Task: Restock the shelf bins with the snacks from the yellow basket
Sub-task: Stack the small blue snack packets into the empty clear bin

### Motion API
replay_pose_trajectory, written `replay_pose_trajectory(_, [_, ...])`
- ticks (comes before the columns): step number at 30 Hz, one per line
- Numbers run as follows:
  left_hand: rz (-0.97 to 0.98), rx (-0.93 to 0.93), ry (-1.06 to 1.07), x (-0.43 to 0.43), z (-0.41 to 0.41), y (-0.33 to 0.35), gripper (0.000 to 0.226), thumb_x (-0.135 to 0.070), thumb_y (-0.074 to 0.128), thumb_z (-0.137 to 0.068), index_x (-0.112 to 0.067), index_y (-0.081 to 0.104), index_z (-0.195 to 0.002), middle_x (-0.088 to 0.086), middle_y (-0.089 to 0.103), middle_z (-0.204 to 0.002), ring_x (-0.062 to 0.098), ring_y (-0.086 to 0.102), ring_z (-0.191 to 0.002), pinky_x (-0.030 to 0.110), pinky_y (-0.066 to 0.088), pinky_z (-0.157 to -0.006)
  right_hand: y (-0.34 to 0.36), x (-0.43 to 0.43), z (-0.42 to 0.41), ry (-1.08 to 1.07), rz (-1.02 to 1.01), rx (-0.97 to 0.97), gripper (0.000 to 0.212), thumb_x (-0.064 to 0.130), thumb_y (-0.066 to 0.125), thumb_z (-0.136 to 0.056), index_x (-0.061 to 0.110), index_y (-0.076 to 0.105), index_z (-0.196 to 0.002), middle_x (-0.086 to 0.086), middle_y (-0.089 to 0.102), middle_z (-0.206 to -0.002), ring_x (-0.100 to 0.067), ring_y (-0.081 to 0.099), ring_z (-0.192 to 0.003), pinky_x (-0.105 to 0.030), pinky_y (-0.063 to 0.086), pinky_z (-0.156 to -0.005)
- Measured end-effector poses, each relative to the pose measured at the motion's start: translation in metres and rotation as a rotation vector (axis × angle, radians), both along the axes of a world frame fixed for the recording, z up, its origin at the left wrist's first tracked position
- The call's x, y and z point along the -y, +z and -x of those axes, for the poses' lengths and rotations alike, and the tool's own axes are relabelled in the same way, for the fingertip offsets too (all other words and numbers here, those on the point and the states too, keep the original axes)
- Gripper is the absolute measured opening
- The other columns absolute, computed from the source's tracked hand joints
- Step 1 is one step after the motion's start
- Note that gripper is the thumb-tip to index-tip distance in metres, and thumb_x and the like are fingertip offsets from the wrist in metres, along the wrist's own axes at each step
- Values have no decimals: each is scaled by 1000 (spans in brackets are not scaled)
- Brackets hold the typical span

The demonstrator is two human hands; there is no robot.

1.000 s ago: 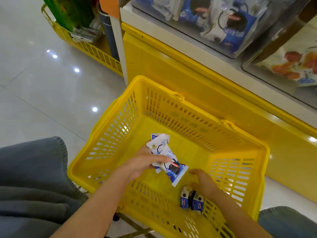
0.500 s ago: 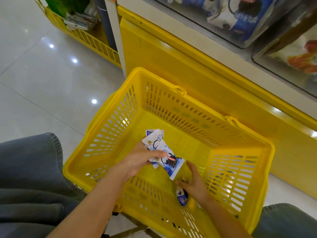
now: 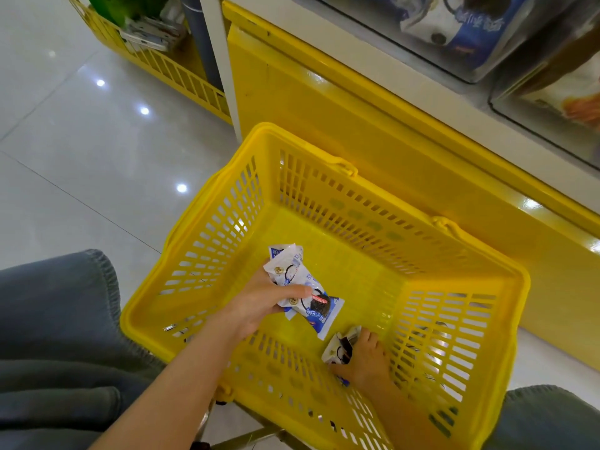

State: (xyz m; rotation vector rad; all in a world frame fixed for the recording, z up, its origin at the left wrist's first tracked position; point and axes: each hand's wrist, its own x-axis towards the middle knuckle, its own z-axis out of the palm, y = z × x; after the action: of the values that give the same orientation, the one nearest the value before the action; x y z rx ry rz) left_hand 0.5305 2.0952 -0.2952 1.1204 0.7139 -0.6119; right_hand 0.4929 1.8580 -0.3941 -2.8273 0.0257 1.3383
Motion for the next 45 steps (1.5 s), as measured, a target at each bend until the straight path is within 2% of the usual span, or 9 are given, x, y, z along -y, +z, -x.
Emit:
replay_pose_trajectory(6, [-22,-16,-2,-2,-3,1,40,-6,74,-74,-14,61,-112,0,73,-94,14,69,-85,21,51,-61,2,19,-13,-148,-321,-134,76,42,76,-71,16,35,-130,-3,51,-129,-18,54,-112,-31,49,-89])
replay_pose_trajectory(11, [-58,-22,20,-2,-2,4,47,-6,74,-74,-12,58,-118,1,72,-97,11,69,-82,17,50,-55,3,10,-14,-106,-471,-269,66,24,65,-85,11,31,-140,-8,43,-142,-20,45,-127,-24,38,-99])
replay_pose_trajectory(17, [-69,-18,29,-5,5,9,58,-6,75,-74,-16,51,-126,5,70,-106,13,68,-87,17,51,-55,2,12,-7,-54,-450,-273,87,42,72,-78,13,26,-145,-2,39,-145,-18,42,-130,-24,36,-101])
replay_pose_trajectory(24, [-96,10,47,-7,4,20,58,-7,76,-73,-17,52,-125,2,70,-106,13,68,-87,19,51,-58,15,7,-20,-162,-454,-188,55,31,72,-80,9,51,-126,-3,61,-114,-15,59,-98,-14,46,-75])
replay_pose_trajectory(26, [-104,38,67,-8,2,27,56,-7,76,-73,-19,53,-123,-1,71,-100,8,69,-78,16,50,-52,33,-2,-30,-295,-558,-119,38,22,72,-82,5,59,-113,-4,64,-101,-16,61,-88,-11,45,-67])
replay_pose_trajectory(29, [-101,96,123,-13,-4,41,54,-3,76,-72,-16,56,-120,-1,72,-98,7,70,-74,16,50,-51,80,-19,-54,-471,-778,-33,18,9,66,-85,7,62,-102,-9,70,-104,-15,65,-88,-25,51,-80])
replay_pose_trajectory(31, [-114,159,125,-17,-13,60,52,-4,76,-71,-17,58,-118,0,72,-99,10,70,-78,17,51,-53,123,-32,-72,-480,-888,5,13,8,63,-86,16,63,-97,5,72,-95,-2,66,-82,-20,53,-76])
replay_pose_trajectory(38, [-117,511,144,-45,-49,165,20,-7,73,-74,-17,71,-90,3,74,-82,14,68,-68,20,52,-53,286,-62,-128,-346,-1033,344,21,7,65,-84,25,62,-93,15,69,-87,8,66,-72,-9,50,-62])
replay_pose_trajectory(45, [-137,729,136,-84,-88,263,22,-25,79,-55,-23,76,-76,5,74,-84,19,68,-73,27,56,-62,412,-92,-189,-75,-986,758,27,17,71,-81,18,63,-107,9,69,-93,4,64,-82,-14,51,-77])
